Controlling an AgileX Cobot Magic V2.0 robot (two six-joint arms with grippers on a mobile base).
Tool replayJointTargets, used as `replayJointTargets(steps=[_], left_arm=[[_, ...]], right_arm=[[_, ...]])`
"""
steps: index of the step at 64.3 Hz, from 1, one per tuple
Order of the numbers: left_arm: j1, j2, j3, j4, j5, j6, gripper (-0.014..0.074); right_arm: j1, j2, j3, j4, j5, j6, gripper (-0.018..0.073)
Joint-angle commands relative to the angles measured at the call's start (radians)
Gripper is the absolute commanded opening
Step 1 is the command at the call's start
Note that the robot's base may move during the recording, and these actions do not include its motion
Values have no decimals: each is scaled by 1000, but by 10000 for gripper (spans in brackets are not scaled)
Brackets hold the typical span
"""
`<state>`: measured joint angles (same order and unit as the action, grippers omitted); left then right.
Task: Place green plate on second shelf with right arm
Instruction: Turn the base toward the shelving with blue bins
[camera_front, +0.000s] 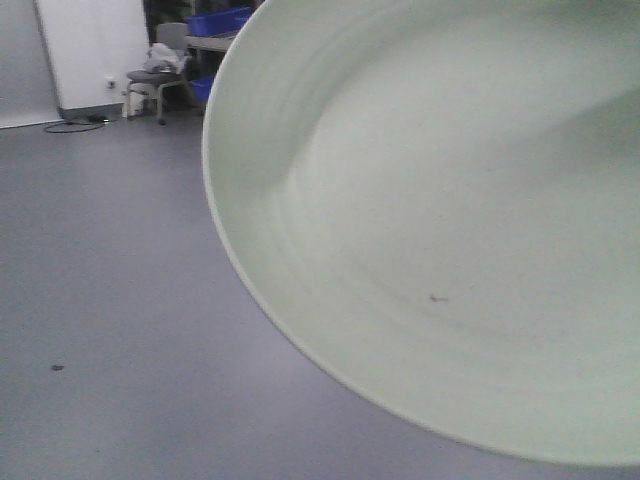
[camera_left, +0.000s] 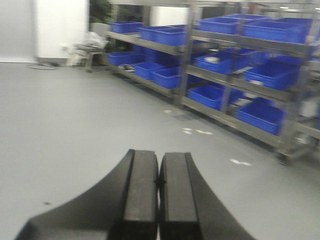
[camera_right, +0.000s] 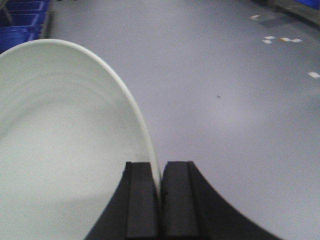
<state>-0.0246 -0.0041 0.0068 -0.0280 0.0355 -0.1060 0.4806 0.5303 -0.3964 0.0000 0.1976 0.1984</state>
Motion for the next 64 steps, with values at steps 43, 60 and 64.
replayJointTargets(steps=[43, 60, 64], left_arm=[[1, -18, 41, -8, -89, -3, 130], [1, -18, 41, -8, -89, -3, 130], [1, -18, 41, -8, -89, -3, 130]], right_arm=[[-1, -1, -35, 0, -101, 5, 57], [-1, -1, -35, 0, -100, 5, 57], [-1, -1, -35, 0, -100, 5, 57]])
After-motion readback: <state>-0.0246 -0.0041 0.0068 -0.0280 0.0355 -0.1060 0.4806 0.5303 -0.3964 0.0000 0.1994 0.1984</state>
